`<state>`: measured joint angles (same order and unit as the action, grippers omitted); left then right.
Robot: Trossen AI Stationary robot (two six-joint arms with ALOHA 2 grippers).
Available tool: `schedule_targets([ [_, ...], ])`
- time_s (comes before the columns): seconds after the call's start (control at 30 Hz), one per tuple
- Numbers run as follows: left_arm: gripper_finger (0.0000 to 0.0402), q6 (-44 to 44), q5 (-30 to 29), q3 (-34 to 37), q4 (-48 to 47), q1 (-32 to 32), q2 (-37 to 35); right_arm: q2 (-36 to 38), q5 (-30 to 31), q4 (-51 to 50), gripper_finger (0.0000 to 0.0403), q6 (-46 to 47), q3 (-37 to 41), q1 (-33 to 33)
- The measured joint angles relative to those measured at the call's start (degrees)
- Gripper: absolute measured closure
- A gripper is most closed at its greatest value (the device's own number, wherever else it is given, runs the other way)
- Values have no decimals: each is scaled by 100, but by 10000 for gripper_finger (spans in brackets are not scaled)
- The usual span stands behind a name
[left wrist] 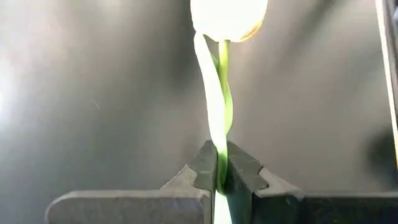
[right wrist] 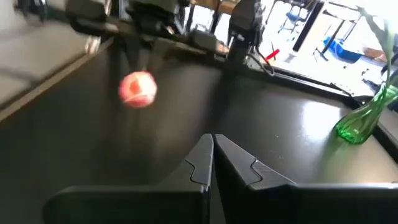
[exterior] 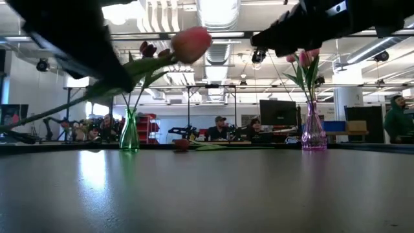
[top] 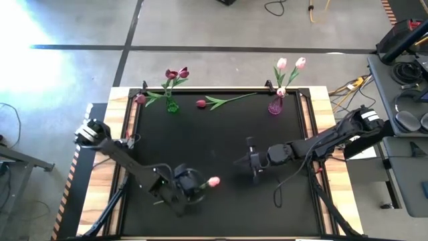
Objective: Sort flowers into vase by color
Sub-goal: Put the pink flower into the violet vase
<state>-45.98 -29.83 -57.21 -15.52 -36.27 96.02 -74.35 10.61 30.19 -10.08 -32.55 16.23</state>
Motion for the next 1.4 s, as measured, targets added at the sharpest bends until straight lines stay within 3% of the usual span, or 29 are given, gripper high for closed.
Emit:
schedule_targets([
  [0.13, 401, 909, -333, 692, 1455, 377, -404, -42, 7, 1086, 393, 370, 511, 0],
  [0.37, 401, 3106, -44, 1826, 5216, 1388, -712, -85, 11, 2103, 370, 801, 651, 0],
  [0.53, 401, 4102, 1102, 1993, 7006, 2215, -684, -85, 14, 2221, 322, 801, 341, -34],
  [0.83, 402, 4494, 2590, 1522, 7049, 3021, -519, -83, 843, 2235, 255, 713, -324, -138],
  [0.97, 402, 4667, 2776, 1296, 6795, 3110, -428, -83, 1330, 2207, 254, 790, -405, -194],
  [1.4, 401, 4999, 3068, 915, 6339, 3225, -388, -83, 1345, 2108, 282, 912, -457, -229],
])
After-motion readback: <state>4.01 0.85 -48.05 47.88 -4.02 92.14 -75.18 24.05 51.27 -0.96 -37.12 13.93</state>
